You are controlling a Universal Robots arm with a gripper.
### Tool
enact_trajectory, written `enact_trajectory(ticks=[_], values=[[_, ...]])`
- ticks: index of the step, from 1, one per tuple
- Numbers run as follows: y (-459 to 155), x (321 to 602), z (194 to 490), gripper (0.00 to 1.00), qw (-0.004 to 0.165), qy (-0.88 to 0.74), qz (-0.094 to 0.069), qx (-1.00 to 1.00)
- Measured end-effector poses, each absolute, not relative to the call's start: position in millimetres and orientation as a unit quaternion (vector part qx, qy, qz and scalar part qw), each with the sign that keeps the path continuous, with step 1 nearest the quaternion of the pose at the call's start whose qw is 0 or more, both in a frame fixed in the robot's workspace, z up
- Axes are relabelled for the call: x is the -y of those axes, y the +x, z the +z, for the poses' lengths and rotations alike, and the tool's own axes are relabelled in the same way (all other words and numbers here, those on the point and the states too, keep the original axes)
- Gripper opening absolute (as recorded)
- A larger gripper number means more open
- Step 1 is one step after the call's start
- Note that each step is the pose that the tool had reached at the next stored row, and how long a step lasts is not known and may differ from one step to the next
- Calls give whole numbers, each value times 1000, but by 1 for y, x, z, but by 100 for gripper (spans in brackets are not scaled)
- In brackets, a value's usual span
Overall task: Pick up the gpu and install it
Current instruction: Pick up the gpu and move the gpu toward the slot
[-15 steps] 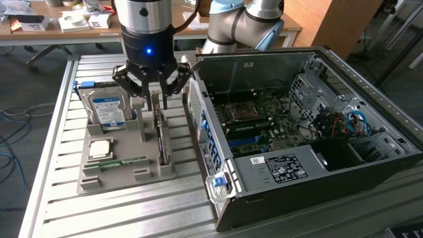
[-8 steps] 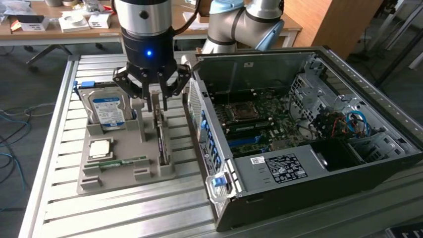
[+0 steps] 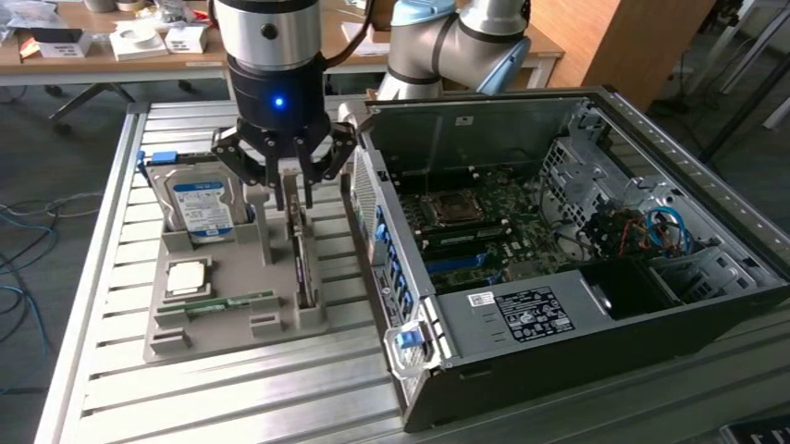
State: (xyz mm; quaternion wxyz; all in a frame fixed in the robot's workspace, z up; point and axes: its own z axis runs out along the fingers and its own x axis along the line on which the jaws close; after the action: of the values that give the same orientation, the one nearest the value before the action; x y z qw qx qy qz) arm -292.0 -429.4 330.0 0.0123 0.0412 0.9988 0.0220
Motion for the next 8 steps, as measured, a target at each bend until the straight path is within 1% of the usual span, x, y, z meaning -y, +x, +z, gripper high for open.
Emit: enact_trajectory(ticks=[8], values=[[-292, 429, 319, 37, 12, 41, 22, -999]])
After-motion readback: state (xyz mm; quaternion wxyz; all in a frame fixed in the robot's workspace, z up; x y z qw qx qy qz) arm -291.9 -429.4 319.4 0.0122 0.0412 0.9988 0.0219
